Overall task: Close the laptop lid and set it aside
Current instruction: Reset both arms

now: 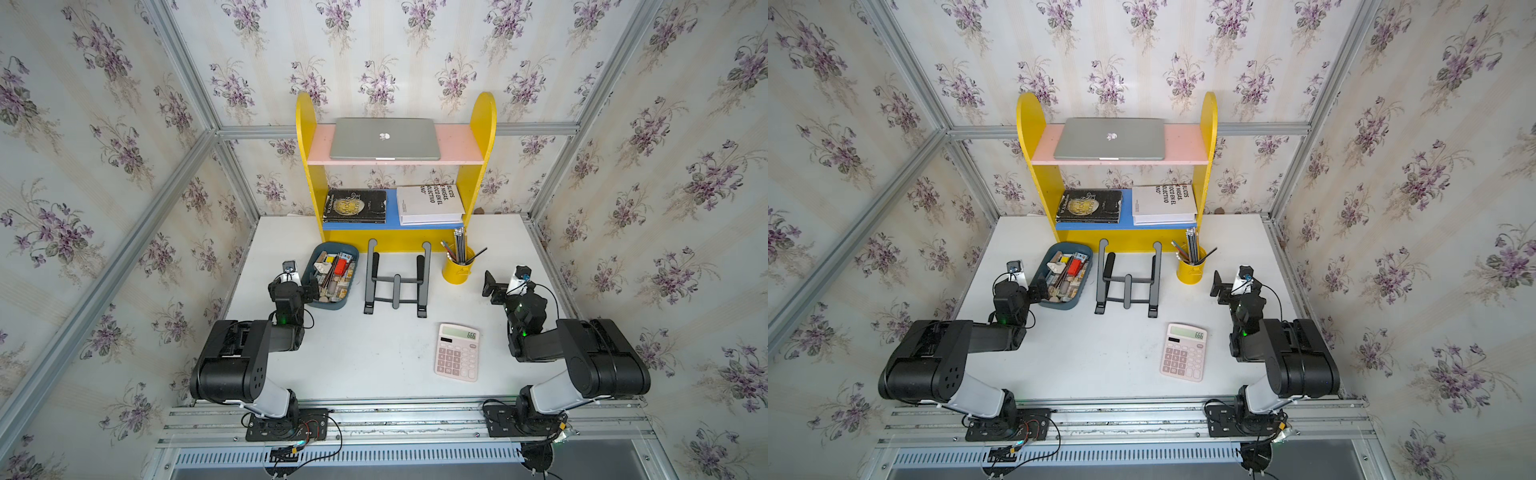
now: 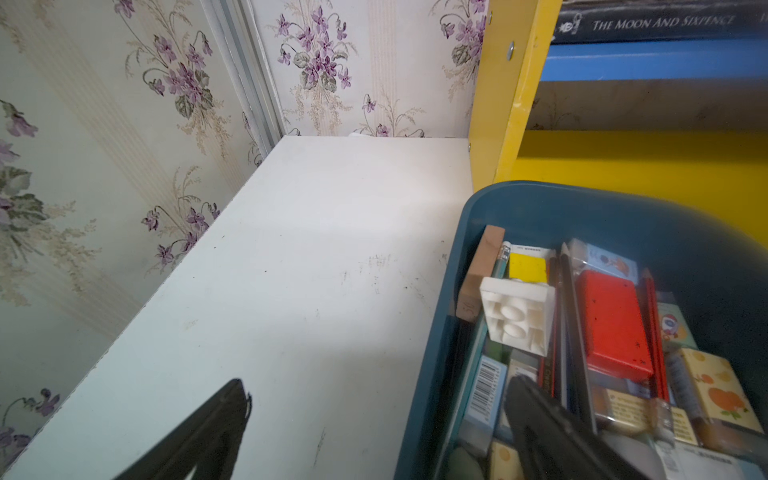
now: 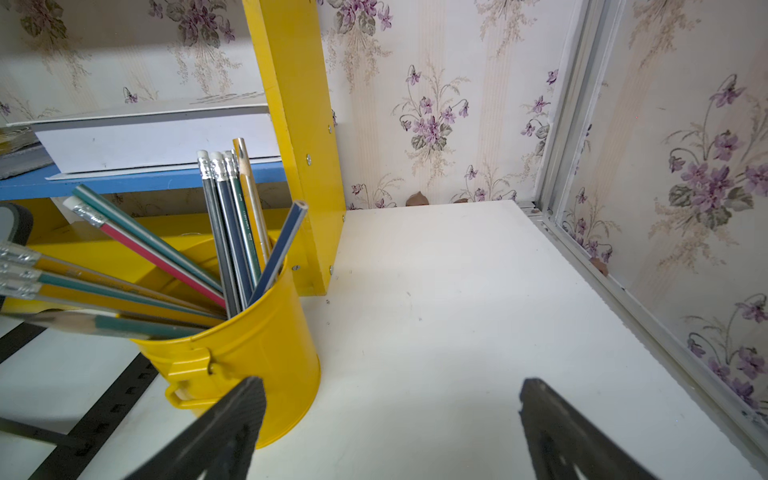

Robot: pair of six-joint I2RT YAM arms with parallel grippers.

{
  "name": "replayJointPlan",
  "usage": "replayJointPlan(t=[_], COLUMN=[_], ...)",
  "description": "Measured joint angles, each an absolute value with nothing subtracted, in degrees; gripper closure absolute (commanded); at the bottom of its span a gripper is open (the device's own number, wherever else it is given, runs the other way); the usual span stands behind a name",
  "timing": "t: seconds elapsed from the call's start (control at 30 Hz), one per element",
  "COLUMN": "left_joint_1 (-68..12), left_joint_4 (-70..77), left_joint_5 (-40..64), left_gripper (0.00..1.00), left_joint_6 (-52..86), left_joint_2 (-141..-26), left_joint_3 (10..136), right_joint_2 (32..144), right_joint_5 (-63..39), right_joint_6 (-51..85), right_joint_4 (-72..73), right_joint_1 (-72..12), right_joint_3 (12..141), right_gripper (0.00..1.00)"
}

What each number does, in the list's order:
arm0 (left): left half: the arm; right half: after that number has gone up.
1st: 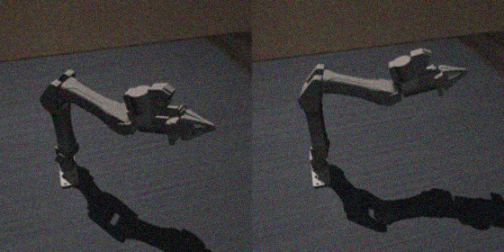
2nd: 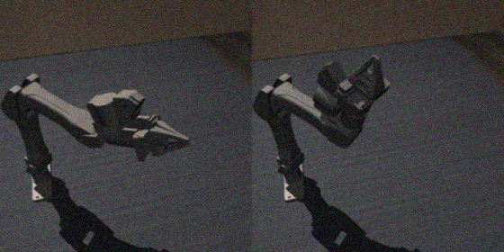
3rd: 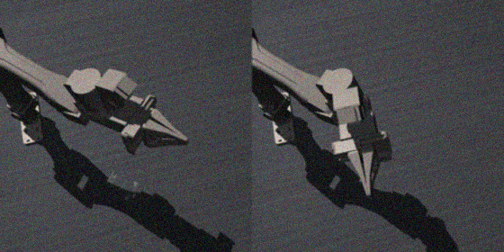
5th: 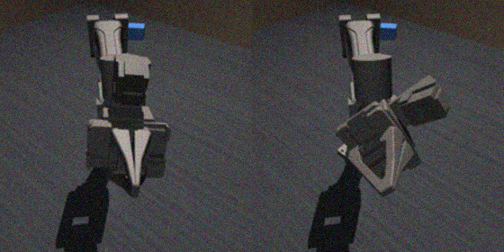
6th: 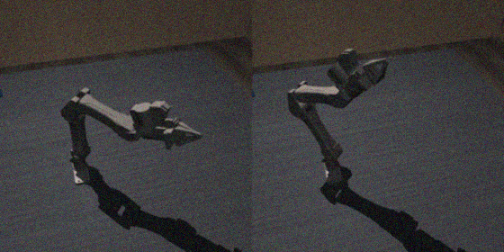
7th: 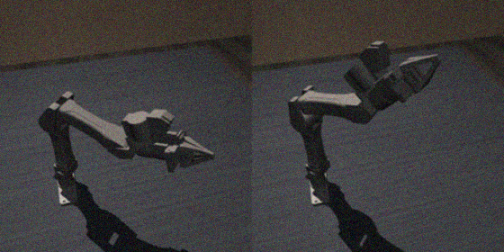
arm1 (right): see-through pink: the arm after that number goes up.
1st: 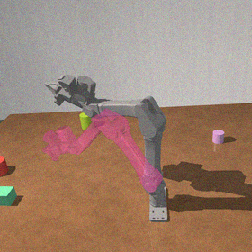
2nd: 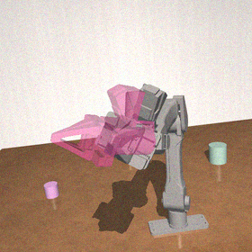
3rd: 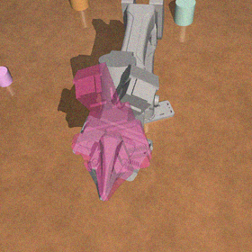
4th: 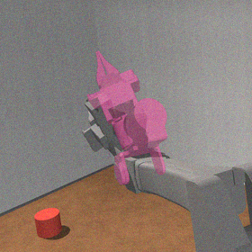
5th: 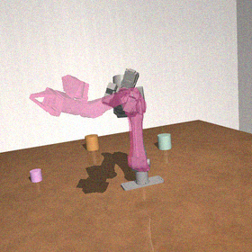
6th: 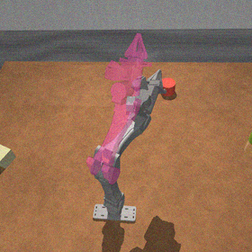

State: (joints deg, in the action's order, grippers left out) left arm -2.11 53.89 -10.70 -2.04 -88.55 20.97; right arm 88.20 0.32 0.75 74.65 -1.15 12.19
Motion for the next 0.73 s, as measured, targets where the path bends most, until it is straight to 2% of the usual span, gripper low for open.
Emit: replayJointPlan(t=[0.73], left_joint_1=[-2.5], left_joint_4=[53.9], left_joint_5=[-10.7], left_gripper=[0.01], left_joint_6=[-2.1], left_joint_2=[-88.9], left_joint_3=[21.2], right_joint_2=[88.3], right_joint_5=[0.6], right_joint_6=[0.4], right_joint_4=[72.8], right_joint_1=[-1.9], right_joint_3=[12.6], right_gripper=[0.00])
